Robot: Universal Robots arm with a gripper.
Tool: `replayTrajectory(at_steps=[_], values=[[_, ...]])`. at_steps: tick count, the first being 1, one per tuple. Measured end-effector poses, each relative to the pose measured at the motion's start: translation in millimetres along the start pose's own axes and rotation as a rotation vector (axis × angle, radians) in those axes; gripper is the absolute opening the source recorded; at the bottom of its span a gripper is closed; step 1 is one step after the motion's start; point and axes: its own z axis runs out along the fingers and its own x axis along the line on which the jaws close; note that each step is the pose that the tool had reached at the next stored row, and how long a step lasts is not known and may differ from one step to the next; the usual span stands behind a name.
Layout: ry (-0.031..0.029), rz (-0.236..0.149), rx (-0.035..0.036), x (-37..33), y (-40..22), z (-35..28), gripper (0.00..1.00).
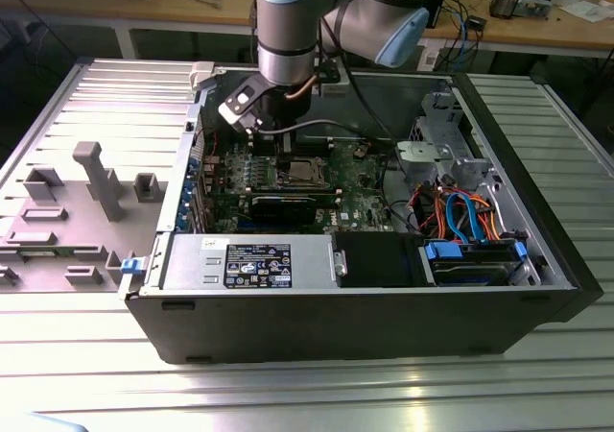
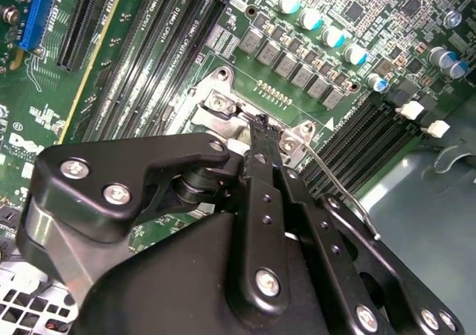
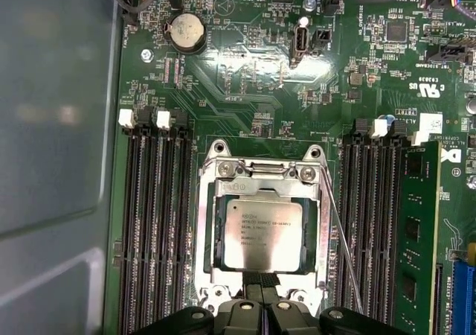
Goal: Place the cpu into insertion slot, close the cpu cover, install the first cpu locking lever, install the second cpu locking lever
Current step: 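Close the cpu cover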
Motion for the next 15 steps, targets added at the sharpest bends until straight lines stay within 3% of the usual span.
replayTrajectory(at_steps=[6, 11, 14, 15], values=[[-0.0002, 0.0, 0.0002, 0.0, 0.0, 3.3, 0.11], [-0.0003, 0.0, 0.0, 0.1, 0.3, -4.5, 0.11], [-0.0025, 0.0, 0.0002, -0.3, 5.0, -4.6, 0.11], [-0.004, 0.0, 0.0004, -0.8, 12.7, -4.3, 0.11]])
